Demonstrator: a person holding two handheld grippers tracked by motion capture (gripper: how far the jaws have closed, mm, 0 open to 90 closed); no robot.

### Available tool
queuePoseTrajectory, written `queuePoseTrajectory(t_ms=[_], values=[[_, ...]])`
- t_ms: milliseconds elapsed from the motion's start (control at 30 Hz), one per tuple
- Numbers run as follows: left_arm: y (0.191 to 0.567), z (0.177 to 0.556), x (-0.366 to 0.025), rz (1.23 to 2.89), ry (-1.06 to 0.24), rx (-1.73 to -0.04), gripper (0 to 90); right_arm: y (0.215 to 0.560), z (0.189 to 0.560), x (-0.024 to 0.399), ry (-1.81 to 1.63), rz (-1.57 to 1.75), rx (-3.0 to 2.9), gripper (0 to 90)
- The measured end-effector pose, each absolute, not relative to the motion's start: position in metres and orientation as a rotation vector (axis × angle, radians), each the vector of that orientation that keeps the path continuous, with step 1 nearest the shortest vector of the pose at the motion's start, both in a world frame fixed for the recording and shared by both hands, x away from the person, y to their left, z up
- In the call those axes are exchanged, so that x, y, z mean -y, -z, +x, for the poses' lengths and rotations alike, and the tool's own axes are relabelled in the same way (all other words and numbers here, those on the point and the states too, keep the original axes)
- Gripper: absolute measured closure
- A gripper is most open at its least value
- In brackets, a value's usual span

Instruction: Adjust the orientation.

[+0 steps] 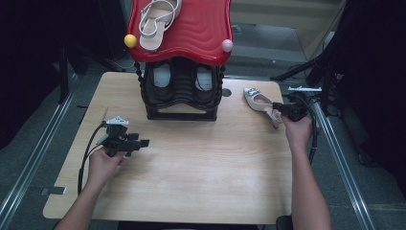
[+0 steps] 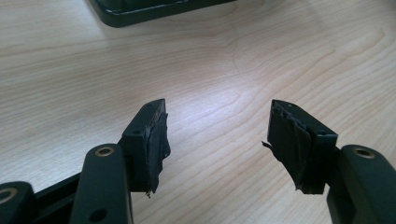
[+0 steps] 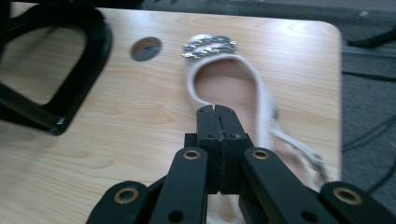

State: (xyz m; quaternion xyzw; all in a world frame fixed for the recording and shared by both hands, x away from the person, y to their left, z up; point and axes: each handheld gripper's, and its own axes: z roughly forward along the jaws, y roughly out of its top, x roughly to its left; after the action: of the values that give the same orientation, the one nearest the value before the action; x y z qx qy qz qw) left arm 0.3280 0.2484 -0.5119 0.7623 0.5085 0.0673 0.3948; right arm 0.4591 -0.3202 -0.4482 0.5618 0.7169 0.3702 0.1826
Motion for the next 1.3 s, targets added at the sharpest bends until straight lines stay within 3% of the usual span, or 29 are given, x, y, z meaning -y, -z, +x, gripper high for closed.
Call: queuePoseTrajectory(t_ms=[400,1300], values=[[0.511,0.327,-0.249,1.926,-0.165,-1.264,38.3,0.469,0.47,0.331,-1.037,1.683,-2.0,90.0],[0.514,0.33,-0.251,1.915,-0.158,-1.292,37.8,0.47,0.465,0.276,-1.104,1.694,-2.045,90.0]])
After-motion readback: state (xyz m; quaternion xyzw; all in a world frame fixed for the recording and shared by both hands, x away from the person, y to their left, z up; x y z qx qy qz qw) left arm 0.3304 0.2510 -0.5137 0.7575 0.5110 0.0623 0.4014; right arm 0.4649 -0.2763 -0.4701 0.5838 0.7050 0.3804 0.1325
